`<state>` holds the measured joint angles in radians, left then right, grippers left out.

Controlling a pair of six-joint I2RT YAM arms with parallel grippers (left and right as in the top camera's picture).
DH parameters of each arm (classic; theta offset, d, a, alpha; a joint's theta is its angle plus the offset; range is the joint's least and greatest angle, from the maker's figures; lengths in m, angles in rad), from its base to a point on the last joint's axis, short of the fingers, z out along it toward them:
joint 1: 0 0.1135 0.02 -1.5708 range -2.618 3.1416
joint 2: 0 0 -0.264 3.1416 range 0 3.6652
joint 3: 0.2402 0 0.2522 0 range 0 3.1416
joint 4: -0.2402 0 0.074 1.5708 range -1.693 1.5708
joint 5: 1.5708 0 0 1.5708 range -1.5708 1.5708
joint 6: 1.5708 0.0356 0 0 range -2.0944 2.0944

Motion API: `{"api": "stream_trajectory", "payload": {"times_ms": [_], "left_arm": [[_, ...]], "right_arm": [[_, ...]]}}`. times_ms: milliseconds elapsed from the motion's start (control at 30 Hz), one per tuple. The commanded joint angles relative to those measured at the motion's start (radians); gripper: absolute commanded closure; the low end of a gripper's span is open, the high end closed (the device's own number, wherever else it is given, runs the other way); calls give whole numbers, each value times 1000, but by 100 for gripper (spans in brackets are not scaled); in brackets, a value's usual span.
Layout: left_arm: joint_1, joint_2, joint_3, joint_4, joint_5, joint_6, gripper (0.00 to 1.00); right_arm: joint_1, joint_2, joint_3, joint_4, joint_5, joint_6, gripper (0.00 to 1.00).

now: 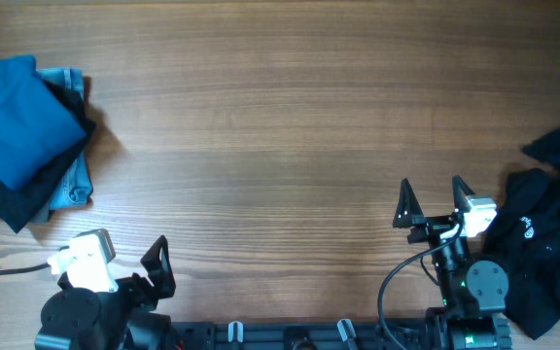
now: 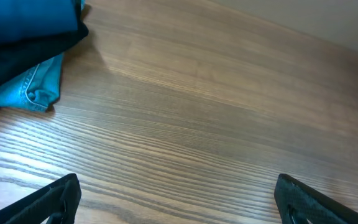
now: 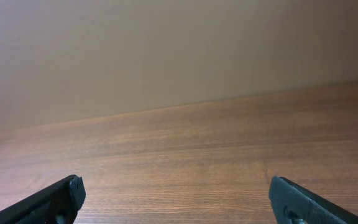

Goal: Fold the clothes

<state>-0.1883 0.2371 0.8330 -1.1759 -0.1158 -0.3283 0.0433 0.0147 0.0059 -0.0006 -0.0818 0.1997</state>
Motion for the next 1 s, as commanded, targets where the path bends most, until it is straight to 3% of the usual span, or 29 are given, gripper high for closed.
{"api": "stream_trajectory", "payload": {"times_ms": [0, 533, 667, 800, 967], "left_arm": [[-3, -6, -2, 1, -13, -6, 0], [-3, -6, -2, 1, -13, -6, 0], [47, -6, -10, 10, -13, 4, 0], [128, -9, -74, 87, -13, 10, 0], [210, -25, -309, 360, 22, 9, 0]], "right_arm": [[4, -11, -1, 4, -4, -13, 1], [4, -11, -1, 4, -4, -13, 0], [4, -11, -1, 4, -4, -13, 0], [4, -11, -1, 4, -4, -14, 0], [4, -11, -1, 4, -4, -13, 0]]}}
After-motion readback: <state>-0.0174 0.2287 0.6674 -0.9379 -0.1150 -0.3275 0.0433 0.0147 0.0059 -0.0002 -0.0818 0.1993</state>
